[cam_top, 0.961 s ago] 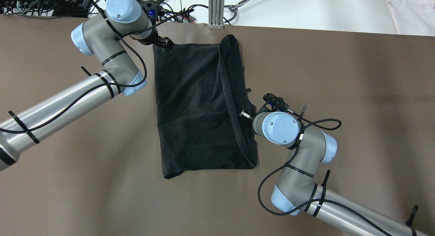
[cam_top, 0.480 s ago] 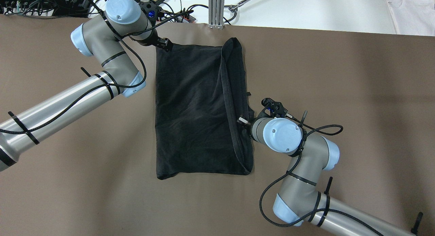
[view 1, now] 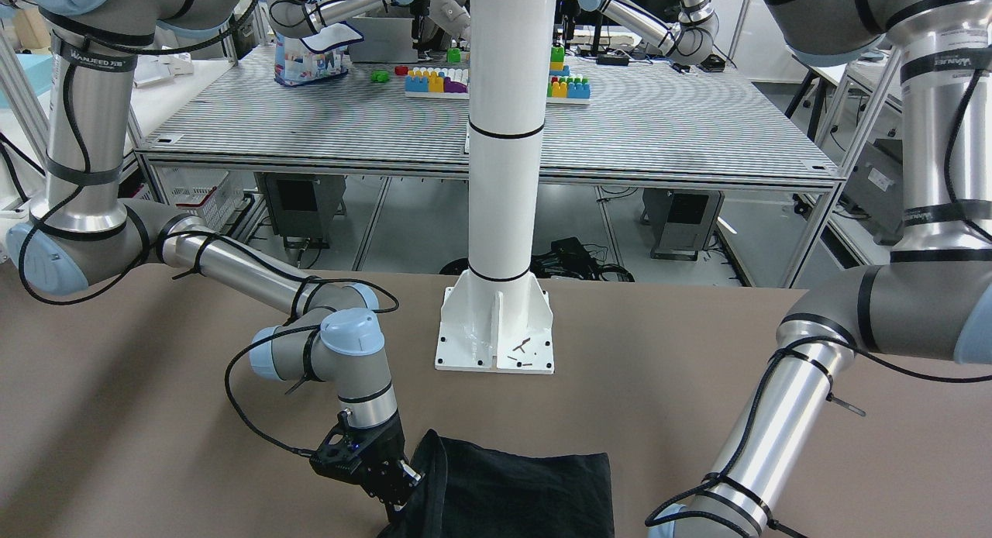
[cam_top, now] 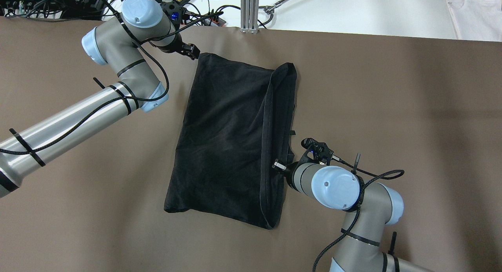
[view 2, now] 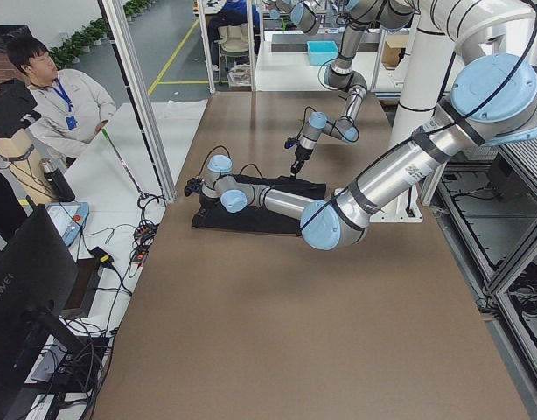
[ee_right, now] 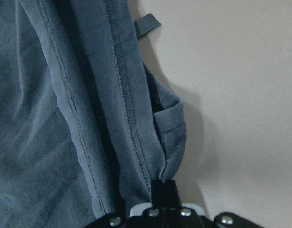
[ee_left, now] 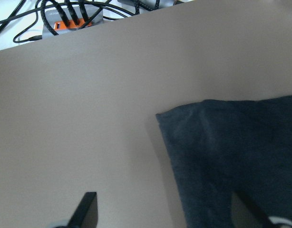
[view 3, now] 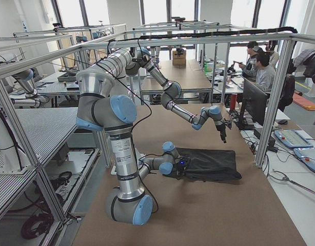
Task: Fold clothes
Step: 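Move the right gripper to the shirt's long side edge and grasp it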
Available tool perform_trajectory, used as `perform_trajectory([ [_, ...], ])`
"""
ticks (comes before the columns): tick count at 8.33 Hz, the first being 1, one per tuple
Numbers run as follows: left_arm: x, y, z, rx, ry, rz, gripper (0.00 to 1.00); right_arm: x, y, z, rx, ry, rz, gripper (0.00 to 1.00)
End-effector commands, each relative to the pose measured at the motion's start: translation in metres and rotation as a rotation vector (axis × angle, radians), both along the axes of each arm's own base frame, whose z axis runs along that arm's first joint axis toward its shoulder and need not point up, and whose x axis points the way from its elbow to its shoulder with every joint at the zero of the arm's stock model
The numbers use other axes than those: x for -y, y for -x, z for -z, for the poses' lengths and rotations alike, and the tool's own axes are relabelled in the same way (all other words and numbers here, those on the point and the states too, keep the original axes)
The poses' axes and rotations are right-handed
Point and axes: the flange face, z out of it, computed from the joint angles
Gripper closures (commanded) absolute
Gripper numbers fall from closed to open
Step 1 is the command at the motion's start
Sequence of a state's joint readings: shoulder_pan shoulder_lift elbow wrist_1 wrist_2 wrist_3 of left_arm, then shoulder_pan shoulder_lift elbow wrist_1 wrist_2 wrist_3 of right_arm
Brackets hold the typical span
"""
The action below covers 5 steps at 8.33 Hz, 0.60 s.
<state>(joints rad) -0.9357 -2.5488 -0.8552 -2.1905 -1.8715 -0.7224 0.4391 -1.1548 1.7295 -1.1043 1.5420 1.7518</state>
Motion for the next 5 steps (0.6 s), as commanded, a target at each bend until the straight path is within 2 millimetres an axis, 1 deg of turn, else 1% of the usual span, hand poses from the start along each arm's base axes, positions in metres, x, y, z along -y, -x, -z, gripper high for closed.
perform_trajectory([
  [1, 0.0, 0.0, -0.002, 0.0, 0.0, 0.0, 0.0, -0.005, -0.005, -0.003, -0.016, -0.029, 0.024, 1.0],
  [2, -0.001, 0.001, 0.001, -0.003, -0.003, 0.0, 0.0, -0.002, -0.009, -0.009, -0.042, -0.06, 0.042, 1.0],
  [3, -0.002, 0.002, 0.005, -0.009, -0.008, 0.004, 0.0, 0.007, -0.016, -0.012, -0.056, -0.074, 0.038, 1.0],
  [4, -0.004, 0.003, 0.002, -0.008, -0.007, 0.004, 0.0, 0.014, -0.023, -0.015, -0.069, -0.085, 0.037, 1.0],
  [5, -0.004, 0.003, 0.002, -0.009, -0.008, 0.004, 0.0, 0.015, -0.024, -0.018, -0.083, -0.105, 0.049, 1.0],
])
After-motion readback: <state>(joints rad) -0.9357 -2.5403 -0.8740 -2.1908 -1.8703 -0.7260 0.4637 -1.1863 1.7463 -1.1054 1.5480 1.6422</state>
